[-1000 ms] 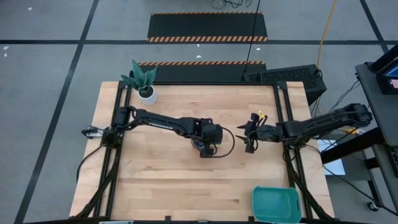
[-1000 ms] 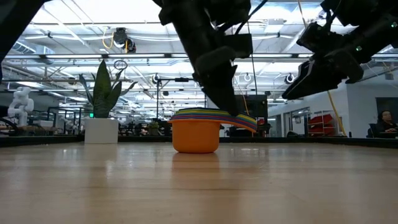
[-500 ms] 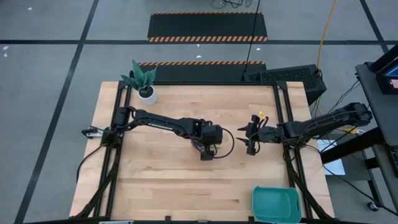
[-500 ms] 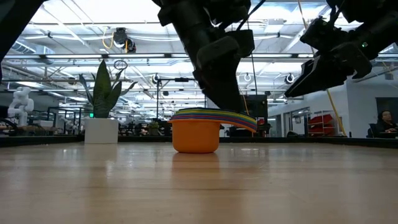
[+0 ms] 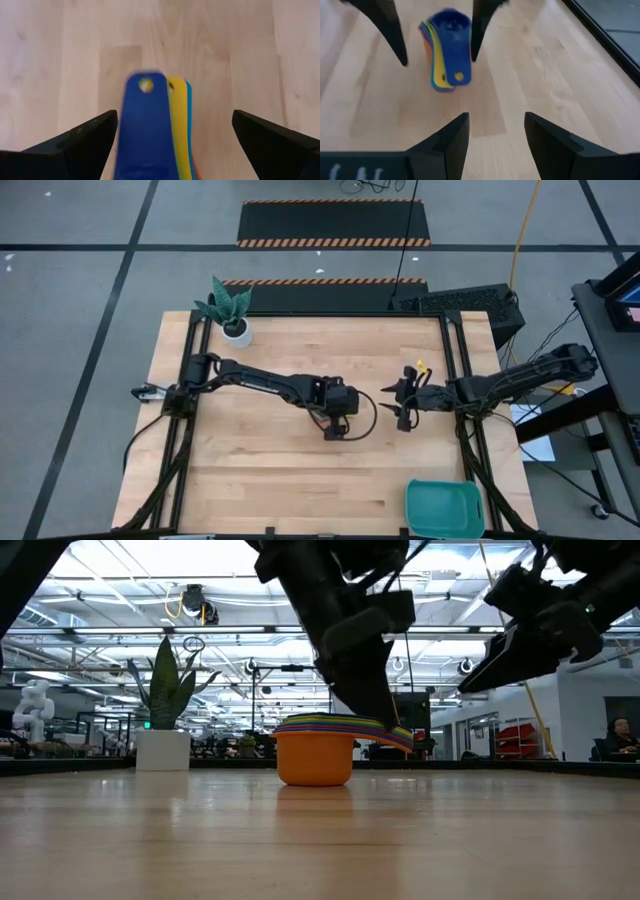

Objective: Nest measuring cups in basket
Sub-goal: Stack the dark blue measuring cup on top of the green measuring cup

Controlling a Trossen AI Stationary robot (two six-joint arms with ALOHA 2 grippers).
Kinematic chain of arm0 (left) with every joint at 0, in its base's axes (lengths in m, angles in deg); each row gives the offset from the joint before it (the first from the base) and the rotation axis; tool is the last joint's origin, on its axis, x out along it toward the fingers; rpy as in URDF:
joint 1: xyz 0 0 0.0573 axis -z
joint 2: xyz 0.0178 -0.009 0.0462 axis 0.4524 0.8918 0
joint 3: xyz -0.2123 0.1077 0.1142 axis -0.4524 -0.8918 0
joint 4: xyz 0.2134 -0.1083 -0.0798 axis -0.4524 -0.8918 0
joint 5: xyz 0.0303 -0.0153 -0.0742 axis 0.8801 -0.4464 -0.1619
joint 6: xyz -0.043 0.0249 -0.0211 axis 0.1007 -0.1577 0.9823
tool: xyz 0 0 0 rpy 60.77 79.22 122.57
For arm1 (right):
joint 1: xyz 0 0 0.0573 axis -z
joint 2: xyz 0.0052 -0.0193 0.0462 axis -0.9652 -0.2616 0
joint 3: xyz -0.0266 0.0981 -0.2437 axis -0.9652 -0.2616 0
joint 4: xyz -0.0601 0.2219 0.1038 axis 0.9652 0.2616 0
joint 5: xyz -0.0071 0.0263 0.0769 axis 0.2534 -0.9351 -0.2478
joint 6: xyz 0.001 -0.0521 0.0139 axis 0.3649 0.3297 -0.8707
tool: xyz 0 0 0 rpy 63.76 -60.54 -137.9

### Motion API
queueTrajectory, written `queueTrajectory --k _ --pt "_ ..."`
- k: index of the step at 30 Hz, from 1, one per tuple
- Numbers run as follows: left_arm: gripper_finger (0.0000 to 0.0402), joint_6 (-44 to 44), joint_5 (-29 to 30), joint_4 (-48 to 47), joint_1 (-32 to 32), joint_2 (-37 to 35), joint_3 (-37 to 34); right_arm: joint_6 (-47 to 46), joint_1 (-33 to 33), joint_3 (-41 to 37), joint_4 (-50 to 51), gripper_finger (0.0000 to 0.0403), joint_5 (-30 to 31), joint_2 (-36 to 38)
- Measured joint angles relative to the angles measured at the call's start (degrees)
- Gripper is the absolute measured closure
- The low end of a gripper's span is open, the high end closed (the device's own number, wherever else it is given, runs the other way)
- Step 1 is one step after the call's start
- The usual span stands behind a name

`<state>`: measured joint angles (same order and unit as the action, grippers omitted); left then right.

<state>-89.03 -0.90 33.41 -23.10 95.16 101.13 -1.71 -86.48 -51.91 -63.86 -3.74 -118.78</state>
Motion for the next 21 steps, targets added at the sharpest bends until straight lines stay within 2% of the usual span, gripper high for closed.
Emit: queueTrajectory --k 5,10,14,21 --pt "0.0005 0.5 -3.0 -0.2 -0.5 1.9 -0.1 -0.2 -1.9 0.0 -2.0 0.0218 0.0 0.3" --pt "0.0019 0.6 -1.5 0.0 -0.1 2.9 -0.1 -1.6 -4.1 0.0 -1.9 0.0218 0.0 0.7" --pt "0.0073 0.4 -1.0 0.7 0.0 2.8 0.0 -1.8 -5.3 0.0 -1.6 0.0218 0.0 0.9" --pt "0.0209 0.4 -0.7 0.5 -0.1 2.8 0.0 -2.6 -6.4 0.0 -1.6 0.0218 0.1 0.9"
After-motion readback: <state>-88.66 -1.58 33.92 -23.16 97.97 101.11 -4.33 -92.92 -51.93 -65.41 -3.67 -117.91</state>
